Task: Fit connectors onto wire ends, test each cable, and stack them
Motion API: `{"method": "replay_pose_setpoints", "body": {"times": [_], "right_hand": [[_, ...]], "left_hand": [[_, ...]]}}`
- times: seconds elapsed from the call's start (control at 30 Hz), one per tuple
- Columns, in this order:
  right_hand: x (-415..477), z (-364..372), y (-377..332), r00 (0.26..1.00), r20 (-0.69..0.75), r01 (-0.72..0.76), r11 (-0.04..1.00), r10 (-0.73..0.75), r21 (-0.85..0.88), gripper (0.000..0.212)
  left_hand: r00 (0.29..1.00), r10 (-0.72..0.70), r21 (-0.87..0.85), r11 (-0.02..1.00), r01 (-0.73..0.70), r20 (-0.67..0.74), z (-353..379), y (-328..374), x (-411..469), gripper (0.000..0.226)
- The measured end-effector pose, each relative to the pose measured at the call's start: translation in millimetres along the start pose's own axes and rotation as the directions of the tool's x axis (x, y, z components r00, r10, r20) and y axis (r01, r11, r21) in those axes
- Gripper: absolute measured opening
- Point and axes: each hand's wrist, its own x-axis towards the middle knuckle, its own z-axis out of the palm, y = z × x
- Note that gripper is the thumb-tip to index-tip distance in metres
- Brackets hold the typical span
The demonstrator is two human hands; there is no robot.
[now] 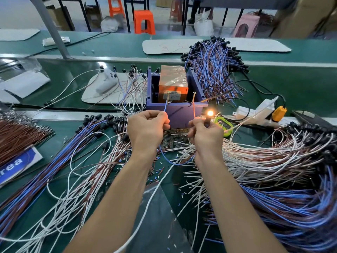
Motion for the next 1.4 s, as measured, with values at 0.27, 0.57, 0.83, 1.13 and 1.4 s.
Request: {"method": "replay_pose_setpoints", "body": {"times": [0.27, 0.57, 0.83, 1.13, 1.4], "right_hand": [[-17.4, -17.2, -6.7, 0.998, 0.008, -0.07, 0.988, 0.07, 0.14, 0.034], [-45.8, -64.0, -41.6, 0.899, 0.412, -0.113, 0.987, 0.152, -0.118, 0.033], [-49.9, -183.7, -68.3, 0.967, 0.222, -0.05, 0.952, 0.122, -0.303, 0.033], [-21.8, -319.8, -97.9, 0.892, -0.354, -0.251, 0.345, -0.279, -0.904, 0.049], [-9.0, -316.5, -74.0, 0.873, -0.314, -0.246, 0.219, -0.372, -0.944, 0.065]], "left_hand": [[0.999, -0.035, -0.04, 0.999, 0.034, -0.02, -7.4, 1.2, -7.6, 0.017], [0.819, -0.107, -0.104, 0.974, 0.199, 0.564, 8.1, 8.3, -47.5, 0.005], [0.766, -0.15, 0.141, 0.987, 0.078, 0.625, 48.7, 6.5, -85.7, 0.031], [0.761, -0.083, 0.667, 0.548, -0.505, 0.644, 56.9, -20.6, -124.0, 0.034], [0.789, 0.01, 0.775, 0.185, -0.605, 0.614, 64.8, -24.7, -135.3, 0.067]]}}
